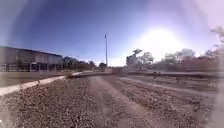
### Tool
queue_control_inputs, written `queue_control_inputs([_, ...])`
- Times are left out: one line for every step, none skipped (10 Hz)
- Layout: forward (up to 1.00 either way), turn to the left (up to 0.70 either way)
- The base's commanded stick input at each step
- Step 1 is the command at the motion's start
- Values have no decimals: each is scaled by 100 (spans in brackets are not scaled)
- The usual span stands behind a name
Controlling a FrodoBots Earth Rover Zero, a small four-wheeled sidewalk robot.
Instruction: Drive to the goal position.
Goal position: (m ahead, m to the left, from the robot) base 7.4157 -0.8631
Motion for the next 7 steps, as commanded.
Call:
queue_control_inputs([50,0])
queue_control_inputs([50,0])
queue_control_inputs([50,3])
queue_control_inputs([50,12])
queue_control_inputs([50,50])
queue_control_inputs([50,50])
queue_control_inputs([50,48])
